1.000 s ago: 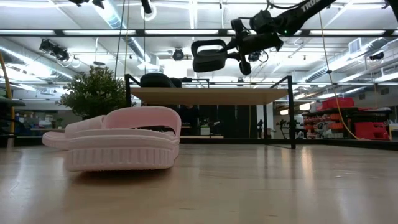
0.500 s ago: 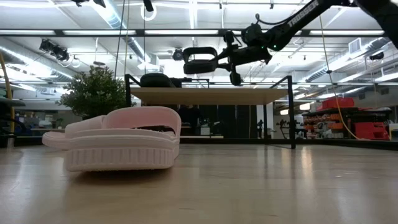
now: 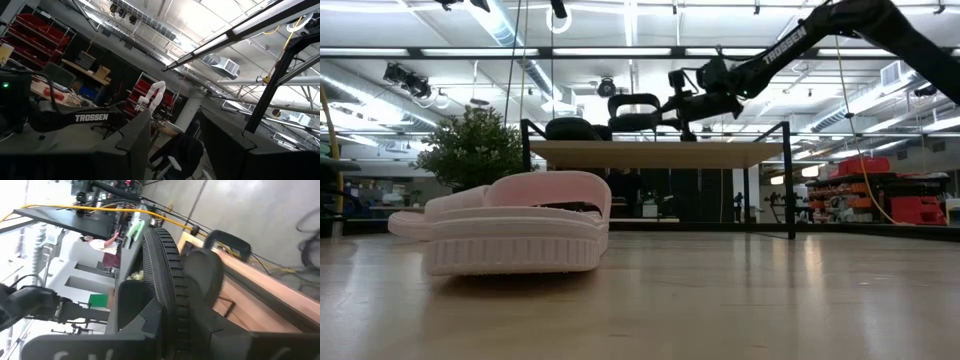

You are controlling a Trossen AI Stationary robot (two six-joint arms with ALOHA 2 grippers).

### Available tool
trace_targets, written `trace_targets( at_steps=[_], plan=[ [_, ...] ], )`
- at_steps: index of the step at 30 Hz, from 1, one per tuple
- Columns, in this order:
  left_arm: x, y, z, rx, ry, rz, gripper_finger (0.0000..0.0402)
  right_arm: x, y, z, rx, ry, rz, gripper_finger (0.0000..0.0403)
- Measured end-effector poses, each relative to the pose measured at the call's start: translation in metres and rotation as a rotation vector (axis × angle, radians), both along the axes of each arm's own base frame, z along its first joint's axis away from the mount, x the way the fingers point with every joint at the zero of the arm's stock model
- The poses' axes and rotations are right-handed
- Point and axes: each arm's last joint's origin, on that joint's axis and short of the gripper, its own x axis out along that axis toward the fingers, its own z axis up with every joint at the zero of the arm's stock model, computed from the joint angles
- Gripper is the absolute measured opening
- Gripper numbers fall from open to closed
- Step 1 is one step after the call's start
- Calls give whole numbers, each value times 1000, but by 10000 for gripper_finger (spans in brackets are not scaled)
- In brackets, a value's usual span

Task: Pick and place slides into the shelf
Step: Put the black slide on the shelf

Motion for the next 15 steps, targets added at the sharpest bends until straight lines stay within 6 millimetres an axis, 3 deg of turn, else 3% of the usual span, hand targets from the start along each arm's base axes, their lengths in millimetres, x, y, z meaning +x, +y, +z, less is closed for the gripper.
trace_targets(
  at_steps=[7,15],
  plan=[
    [-1,2,0,0,0,10,179,-3,4,-15,46,81,8,62],
    [-1,2,0,-1,0,9,174,-2,4,-17,33,102,-3,62]
  ],
)
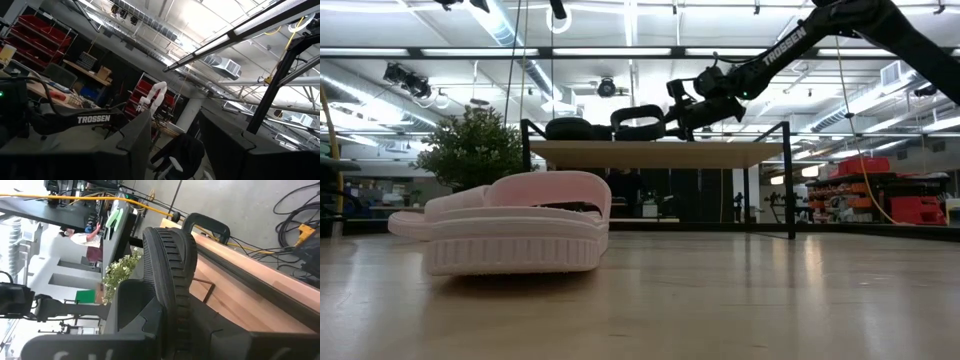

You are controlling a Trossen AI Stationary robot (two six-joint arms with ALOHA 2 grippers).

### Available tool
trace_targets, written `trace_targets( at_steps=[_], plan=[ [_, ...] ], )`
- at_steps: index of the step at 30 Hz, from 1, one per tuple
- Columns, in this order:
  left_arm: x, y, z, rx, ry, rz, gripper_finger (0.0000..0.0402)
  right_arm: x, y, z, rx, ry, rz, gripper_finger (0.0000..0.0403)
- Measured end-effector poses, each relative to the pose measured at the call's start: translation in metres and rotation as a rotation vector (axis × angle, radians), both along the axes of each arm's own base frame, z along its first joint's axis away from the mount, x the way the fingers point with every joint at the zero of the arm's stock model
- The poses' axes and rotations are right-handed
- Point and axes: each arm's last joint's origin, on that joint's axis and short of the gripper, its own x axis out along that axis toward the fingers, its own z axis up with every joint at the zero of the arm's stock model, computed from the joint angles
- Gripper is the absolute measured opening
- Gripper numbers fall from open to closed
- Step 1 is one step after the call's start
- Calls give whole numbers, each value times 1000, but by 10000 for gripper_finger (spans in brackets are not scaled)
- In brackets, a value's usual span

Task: Pick and place slides into the shelf
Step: Put the black slide on the shelf

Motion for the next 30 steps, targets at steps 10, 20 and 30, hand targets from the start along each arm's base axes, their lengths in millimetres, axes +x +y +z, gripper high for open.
trace_targets(
  at_steps=[10,20,30],
  plan=[
    [0,0,0,0,0,0,172,3,0,-3,-12,24,-43,62],
    [0,0,0,0,0,0,172,17,2,-31,48,64,-12,62],
    [0,0,0,13,1,6,172,20,4,-32,32,70,7,66]
  ],
)
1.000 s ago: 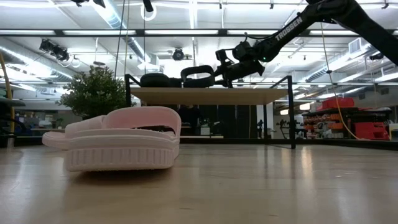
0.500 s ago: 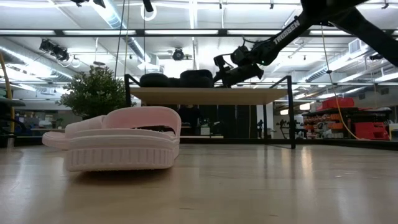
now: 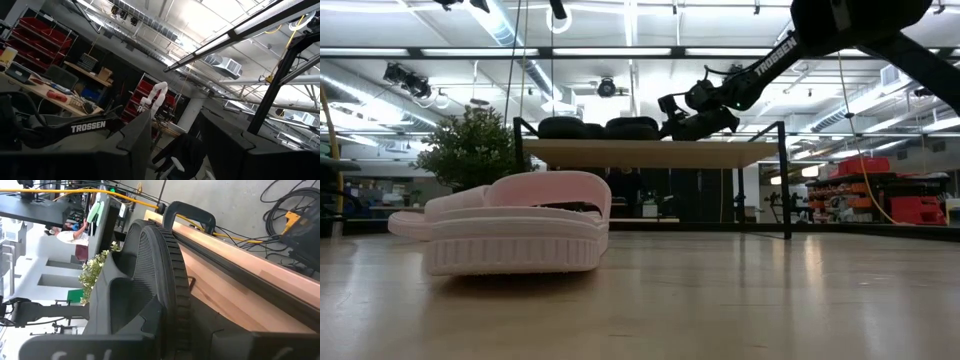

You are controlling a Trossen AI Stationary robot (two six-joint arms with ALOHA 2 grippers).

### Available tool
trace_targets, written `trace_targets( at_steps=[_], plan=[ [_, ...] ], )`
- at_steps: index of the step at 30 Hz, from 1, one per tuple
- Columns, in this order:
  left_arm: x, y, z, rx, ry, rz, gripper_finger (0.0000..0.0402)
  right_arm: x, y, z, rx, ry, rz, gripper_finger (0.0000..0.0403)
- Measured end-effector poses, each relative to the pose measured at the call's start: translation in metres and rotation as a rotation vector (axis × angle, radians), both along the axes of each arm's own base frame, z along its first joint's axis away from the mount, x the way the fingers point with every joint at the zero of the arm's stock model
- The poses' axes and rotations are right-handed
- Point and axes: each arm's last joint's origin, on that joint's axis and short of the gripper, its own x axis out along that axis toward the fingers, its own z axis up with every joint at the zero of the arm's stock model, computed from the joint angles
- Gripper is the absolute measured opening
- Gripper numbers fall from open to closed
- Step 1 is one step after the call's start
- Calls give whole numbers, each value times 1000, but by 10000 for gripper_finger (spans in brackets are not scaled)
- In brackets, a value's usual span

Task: Pick and place slides into the shelf
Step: Put the black slide on the shelf

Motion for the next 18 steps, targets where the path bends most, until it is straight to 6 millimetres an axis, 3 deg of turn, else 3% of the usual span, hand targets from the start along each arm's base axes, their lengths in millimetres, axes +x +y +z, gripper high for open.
trace_targets(
  at_steps=[18],
  plan=[
    [0,0,0,2,0,1,174,1,6,-6,-36,58,25,81]
  ],
)
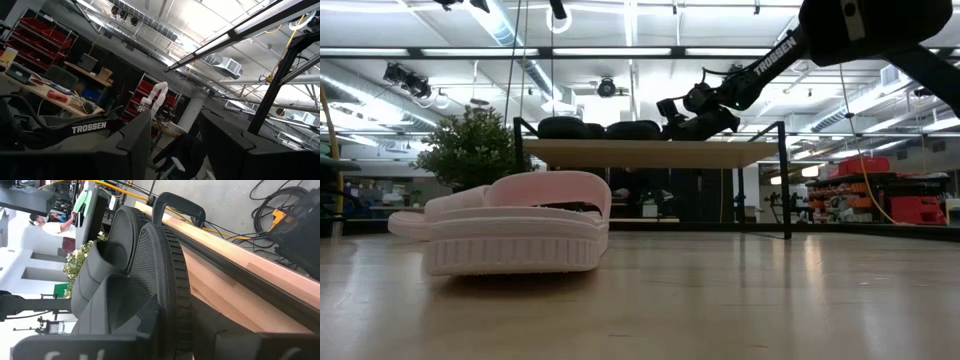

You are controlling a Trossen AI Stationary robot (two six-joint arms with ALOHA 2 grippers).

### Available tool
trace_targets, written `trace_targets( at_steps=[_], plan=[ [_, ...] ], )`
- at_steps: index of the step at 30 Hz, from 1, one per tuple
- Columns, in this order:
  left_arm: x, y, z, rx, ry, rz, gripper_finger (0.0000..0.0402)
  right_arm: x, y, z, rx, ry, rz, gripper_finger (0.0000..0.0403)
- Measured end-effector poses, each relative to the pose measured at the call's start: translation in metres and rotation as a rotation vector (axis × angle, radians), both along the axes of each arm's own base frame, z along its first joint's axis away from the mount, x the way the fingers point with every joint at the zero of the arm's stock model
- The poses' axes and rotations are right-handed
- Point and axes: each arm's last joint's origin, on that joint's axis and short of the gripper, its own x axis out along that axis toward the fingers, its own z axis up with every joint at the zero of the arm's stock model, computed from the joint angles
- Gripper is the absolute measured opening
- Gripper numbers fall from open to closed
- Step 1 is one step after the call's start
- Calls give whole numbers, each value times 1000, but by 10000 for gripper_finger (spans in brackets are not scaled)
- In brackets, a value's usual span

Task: Pick and place slides into the shelf
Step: Put the black slide on the shelf

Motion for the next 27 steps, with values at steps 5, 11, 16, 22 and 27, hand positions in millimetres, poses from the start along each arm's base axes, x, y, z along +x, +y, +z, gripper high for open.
trace_targets(
  at_steps=[5,11,16,22,27],
  plan=[
    [0,0,0,2,0,1,178,0,0,0,-19,-1,9,80],
    [0,0,0,2,0,1,173,2,1,0,-62,4,17,81],
    [0,0,0,2,0,1,176,2,1,0,-74,4,22,81],
    [0,0,0,9,1,4,177,2,1,0,-93,6,26,81],
    [0,0,0,9,1,4,173,4,2,0,-105,5,27,81]
  ],
)
